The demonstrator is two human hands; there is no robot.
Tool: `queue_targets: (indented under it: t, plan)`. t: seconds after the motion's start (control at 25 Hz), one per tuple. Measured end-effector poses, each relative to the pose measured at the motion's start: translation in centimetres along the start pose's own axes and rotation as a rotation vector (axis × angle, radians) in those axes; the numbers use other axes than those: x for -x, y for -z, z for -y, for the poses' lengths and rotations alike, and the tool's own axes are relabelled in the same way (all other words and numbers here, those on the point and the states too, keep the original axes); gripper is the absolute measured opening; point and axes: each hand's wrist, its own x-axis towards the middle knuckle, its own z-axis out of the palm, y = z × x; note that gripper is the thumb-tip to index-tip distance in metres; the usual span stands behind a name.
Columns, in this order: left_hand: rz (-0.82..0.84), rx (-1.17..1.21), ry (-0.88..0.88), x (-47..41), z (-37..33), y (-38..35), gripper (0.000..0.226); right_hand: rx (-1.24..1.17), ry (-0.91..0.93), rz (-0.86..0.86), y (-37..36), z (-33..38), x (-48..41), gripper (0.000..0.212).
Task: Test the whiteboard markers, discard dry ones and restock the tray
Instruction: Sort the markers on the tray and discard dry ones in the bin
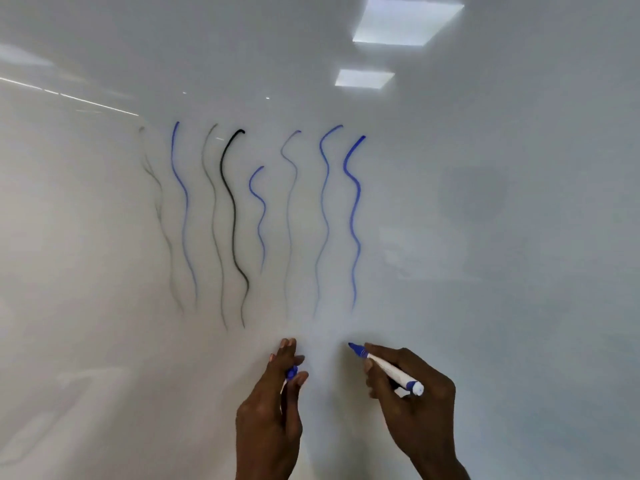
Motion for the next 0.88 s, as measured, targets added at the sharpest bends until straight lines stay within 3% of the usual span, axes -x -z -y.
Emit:
queue_targets:
  t: [0.12,0.2,0.28,0.4,0.52,0.64,0.88]
  plan:
    - [0.026,0.538,0.651,-0.1,-3.4,1.7,0.025,-0.506,-0.452,-0.013,1.0,1.1,2.1,0.015]
    - [0.099,0.91,0.995,-0.2,-4.0,2.1,0.039,-0.585,-0.578,0.039,1.3,1.4,3.6,0.024]
    - [0.141,1.044,1.192,0.9,-4.0,2.6,0.047,-0.534,-0.64,0.087,1.1,1.5,5.9,0.027]
    - [0.173,1.12,1.346,2.6,-4.2,2.5,0.048,-0.464,-0.643,0.131,0.8,1.6,8.4,0.027]
    - [0.184,1.157,1.391,4.0,-4.3,2.4,0.049,-0.442,-0.629,0.14,0.7,1.3,9.8,0.015]
    - [0.207,1.111,1.402,5.2,-4.4,2.0,0.048,-0.413,-0.622,0.139,0.6,0.9,11.0,0.01]
    - [0.247,0.878,1.306,7.5,-4.3,1.6,0.038,-0.285,-0.607,0.186,-0.1,0.0,14.1,0.021]
